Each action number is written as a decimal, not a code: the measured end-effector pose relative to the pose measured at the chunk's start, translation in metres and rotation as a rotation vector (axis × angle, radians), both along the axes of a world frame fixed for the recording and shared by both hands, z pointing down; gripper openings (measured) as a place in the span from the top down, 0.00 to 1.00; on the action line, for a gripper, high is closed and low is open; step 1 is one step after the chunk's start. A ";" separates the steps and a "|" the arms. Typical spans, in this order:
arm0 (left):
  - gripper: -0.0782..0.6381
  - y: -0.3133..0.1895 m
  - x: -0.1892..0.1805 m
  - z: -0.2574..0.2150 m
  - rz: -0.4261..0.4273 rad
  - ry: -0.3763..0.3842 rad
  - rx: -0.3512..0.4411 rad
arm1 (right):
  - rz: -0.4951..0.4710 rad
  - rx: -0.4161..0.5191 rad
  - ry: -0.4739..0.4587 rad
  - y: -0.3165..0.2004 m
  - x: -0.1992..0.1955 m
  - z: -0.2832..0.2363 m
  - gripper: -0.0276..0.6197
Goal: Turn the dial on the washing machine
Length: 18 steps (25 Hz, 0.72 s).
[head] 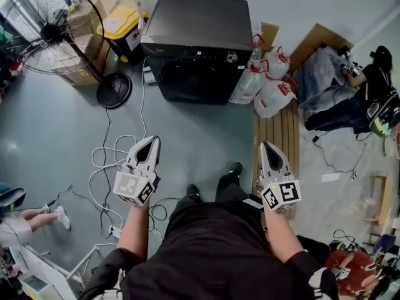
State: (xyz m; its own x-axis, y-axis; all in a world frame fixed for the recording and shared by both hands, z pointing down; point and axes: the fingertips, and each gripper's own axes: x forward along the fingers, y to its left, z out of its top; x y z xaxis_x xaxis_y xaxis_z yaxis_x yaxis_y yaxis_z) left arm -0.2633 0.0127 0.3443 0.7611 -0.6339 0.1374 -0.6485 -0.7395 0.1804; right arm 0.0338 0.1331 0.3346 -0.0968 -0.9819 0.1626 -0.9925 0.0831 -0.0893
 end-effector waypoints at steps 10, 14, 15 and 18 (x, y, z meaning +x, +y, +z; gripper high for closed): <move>0.87 0.042 0.048 -0.004 0.057 -0.032 0.039 | -0.139 -0.019 -0.046 0.017 -0.020 0.006 0.92; 0.87 0.047 0.071 -0.025 0.028 0.002 0.055 | -0.159 0.018 -0.028 0.017 -0.005 -0.011 0.92; 0.87 0.049 0.078 -0.027 0.023 0.000 0.053 | -0.154 0.023 -0.028 0.019 0.003 -0.011 0.92; 0.87 0.059 0.098 -0.033 0.037 -0.011 0.051 | -0.131 0.008 -0.053 0.027 0.024 -0.007 0.92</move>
